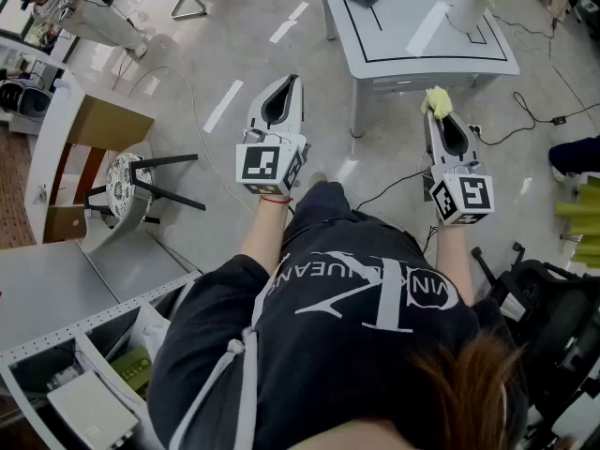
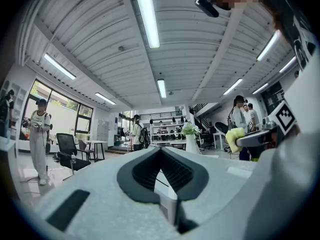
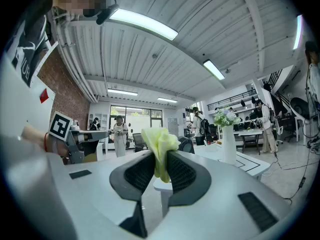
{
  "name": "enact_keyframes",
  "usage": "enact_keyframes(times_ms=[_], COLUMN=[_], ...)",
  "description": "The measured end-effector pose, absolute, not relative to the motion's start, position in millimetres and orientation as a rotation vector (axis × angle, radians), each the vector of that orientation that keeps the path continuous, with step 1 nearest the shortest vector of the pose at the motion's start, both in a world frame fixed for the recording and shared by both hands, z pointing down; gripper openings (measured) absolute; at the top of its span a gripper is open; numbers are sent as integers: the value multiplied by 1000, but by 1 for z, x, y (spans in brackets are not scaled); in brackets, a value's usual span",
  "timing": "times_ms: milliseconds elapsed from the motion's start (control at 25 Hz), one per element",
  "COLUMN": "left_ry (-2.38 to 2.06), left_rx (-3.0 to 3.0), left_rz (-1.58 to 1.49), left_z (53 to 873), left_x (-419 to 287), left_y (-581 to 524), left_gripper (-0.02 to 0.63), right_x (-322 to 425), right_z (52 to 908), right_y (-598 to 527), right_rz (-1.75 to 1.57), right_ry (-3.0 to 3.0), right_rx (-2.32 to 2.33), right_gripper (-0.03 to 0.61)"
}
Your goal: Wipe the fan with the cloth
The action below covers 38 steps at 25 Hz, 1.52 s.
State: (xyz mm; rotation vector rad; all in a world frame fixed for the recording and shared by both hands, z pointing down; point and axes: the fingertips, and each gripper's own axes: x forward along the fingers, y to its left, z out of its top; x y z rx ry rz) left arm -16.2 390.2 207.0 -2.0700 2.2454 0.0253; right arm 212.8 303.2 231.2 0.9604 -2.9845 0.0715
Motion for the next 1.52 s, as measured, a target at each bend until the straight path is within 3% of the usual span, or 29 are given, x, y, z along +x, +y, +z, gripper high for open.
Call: enact_keyframes(times_ms=[560, 1120, 1240, 1520], left_ry=[2249, 2048, 2004, 1909], left_rx=[-2132, -2398, -2476, -2637], left_rz=[-3, 6, 4, -29], left_z=[226, 251, 259, 282], left_x=[-20, -64, -74, -99], left_y=[368, 219, 185, 127], left_gripper=[11, 11, 73, 99], right_x=[204, 137, 123, 89], right_z=[249, 276, 286, 301], right_y=[288, 187, 162, 119], right_rz=[129, 247, 283, 341], right_ry=[-2970, -2886, -2848, -2768], right_rx=[929, 1008, 1039, 1130], right_gripper=[71, 72, 72, 74])
